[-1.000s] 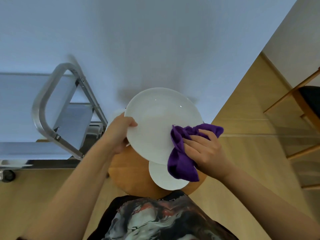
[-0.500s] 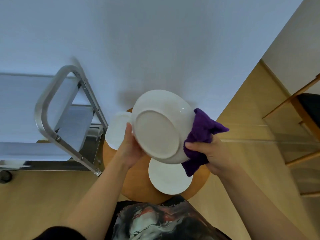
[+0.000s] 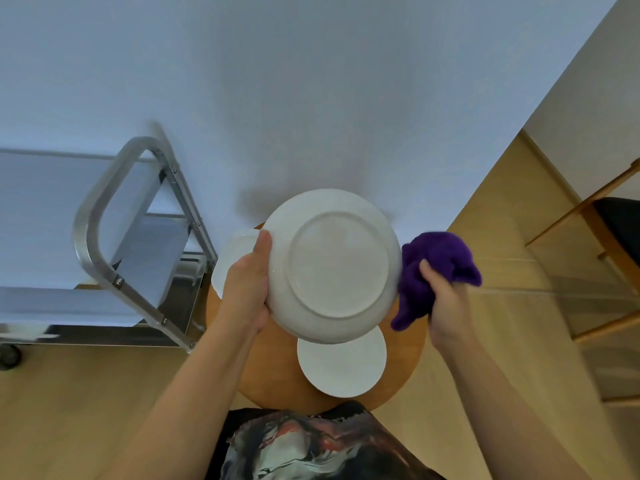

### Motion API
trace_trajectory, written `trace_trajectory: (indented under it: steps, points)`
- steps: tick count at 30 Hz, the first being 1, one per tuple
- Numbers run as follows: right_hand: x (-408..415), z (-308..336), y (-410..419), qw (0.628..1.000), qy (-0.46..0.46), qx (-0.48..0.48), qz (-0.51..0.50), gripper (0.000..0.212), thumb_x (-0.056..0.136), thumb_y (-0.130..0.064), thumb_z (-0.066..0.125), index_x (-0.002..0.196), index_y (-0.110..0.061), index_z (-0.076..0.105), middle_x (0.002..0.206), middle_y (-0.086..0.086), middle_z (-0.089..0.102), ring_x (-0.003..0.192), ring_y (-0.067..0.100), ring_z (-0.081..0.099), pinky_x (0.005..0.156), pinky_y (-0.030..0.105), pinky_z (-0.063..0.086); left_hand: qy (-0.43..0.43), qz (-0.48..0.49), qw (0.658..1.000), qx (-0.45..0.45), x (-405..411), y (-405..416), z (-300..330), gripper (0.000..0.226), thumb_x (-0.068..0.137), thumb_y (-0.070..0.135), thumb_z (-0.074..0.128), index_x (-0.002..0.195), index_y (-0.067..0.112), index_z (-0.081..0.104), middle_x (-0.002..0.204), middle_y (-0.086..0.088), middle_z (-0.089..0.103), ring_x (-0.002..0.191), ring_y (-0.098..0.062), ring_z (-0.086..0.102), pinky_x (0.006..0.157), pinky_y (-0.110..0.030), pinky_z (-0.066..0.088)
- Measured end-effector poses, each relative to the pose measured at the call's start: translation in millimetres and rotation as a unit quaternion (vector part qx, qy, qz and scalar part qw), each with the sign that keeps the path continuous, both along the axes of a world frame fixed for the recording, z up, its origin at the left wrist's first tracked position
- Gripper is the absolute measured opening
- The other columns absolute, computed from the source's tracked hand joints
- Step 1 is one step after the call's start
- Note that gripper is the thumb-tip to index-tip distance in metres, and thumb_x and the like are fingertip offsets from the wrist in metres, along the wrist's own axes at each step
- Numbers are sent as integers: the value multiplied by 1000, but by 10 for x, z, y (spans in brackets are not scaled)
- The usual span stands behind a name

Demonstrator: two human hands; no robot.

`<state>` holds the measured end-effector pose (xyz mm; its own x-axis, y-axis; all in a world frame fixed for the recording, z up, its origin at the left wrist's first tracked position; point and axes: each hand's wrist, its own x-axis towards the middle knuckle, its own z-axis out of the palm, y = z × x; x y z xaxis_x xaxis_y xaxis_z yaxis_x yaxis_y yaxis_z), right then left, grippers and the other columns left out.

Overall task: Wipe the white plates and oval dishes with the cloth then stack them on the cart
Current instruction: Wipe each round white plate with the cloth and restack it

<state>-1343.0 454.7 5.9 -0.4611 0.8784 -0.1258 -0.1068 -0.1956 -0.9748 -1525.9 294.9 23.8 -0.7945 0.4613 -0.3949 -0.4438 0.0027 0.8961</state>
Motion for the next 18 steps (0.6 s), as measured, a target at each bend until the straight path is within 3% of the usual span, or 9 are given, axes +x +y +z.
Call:
trace_trajectory:
  steps: [3, 5, 8, 12, 15, 18]
  points:
    - [-157, 301, 158, 984, -43, 138, 103, 18, 84, -32, 57, 97, -21, 61, 77, -17, 66, 76, -1, 62, 66, 16, 49, 106, -46, 991, -67, 35, 20, 119, 58, 87, 62, 48, 83, 6, 61, 88, -14, 66, 84, -29, 61, 80, -42, 49]
    - [-363, 476, 149, 936, -134, 268, 187, 31, 81, -40, 54, 101, -18, 60, 91, -12, 65, 90, 7, 61, 79, 23, 46, 157, -84, 980, -91, 131, 65, 180, 63, 83, 66, 49, 81, 4, 61, 76, -12, 60, 71, -24, 57, 68, -37, 46]
    - [-643, 585, -1, 871, -187, 394, 224, 40, 82, -42, 51, 117, -21, 55, 115, -8, 58, 111, 20, 54, 92, 38, 44, 140, -84, 982, -92, 215, 132, 202, 52, 86, 58, 51, 72, 9, 62, 65, -1, 65, 64, -16, 60, 61, -30, 49]
    - [-783, 490, -243, 855, -207, 441, 178, 56, 86, -40, 50, 140, -25, 43, 148, -1, 39, 136, 29, 33, 105, 58, 31, 123, -47, 988, -85, 163, 131, 212, 46, 87, 57, 52, 73, 16, 66, 70, -2, 71, 71, -21, 68, 68, -38, 56]
    - [-803, 371, -426, 848, -219, 444, 191, 58, 88, -40, 47, 144, -38, 28, 155, -3, 28, 143, 27, 21, 110, 60, 19, 105, -21, 991, -83, 193, 128, 209, 59, 87, 59, 50, 91, 2, 67, 86, -16, 71, 83, -33, 68, 74, -44, 56]
    - [-738, 256, -580, 845, -216, 441, 211, 57, 90, -36, 45, 137, -46, 15, 157, -6, 20, 145, 22, 14, 114, 56, 15, 85, -10, 993, -83, 212, 130, 144, 57, 89, 59, 46, 93, 5, 66, 89, -14, 71, 84, -29, 68, 69, -38, 56]
